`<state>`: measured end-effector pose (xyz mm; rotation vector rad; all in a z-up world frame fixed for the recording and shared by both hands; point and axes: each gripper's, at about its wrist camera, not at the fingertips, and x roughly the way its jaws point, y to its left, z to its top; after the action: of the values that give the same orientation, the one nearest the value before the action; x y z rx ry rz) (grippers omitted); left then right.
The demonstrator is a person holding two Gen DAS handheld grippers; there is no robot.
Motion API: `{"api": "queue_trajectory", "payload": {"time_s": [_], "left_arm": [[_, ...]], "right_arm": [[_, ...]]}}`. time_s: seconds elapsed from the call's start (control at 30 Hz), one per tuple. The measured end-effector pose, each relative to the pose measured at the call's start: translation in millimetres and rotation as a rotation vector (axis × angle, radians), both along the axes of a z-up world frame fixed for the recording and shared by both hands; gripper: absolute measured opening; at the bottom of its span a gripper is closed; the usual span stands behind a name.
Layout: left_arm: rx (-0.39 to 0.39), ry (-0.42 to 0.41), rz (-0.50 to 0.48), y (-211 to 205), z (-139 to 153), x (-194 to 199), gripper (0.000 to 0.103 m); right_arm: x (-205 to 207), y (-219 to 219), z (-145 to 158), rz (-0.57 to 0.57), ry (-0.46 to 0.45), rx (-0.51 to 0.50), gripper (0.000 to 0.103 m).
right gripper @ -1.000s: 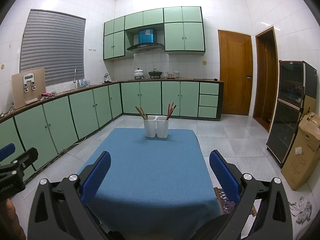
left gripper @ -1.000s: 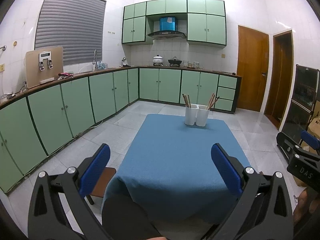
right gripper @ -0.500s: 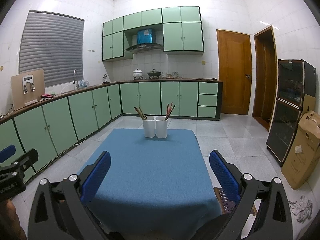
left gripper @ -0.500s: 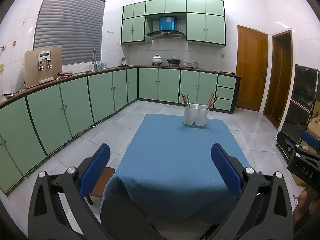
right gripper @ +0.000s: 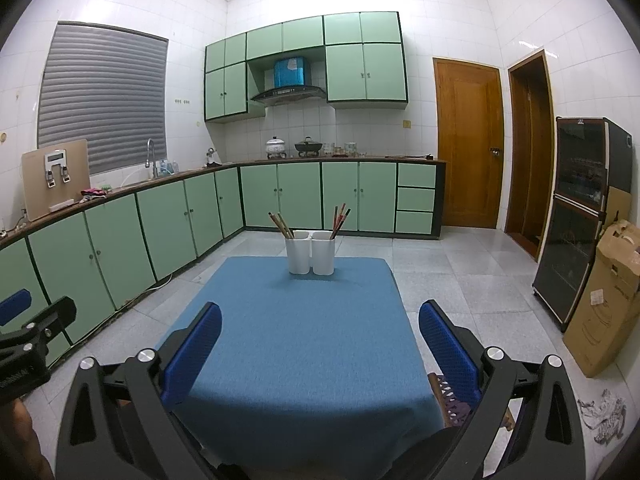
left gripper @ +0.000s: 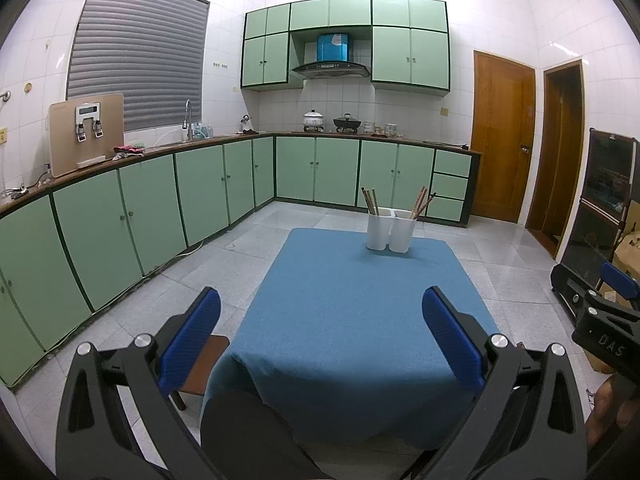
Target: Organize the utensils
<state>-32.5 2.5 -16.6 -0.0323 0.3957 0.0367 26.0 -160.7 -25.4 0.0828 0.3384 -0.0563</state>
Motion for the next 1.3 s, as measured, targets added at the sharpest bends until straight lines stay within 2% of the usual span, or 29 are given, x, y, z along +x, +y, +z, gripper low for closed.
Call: {"api": "queue_trajectory", "payload": {"time_s": [1.3], "left_arm": [[0.0,0.0,-0.005,-3.5,2.6,-0.3,0.098]], "right_arm": [[0.2,3.1,1.1,-0.001,-0.004,-0.002,0.097]]}}
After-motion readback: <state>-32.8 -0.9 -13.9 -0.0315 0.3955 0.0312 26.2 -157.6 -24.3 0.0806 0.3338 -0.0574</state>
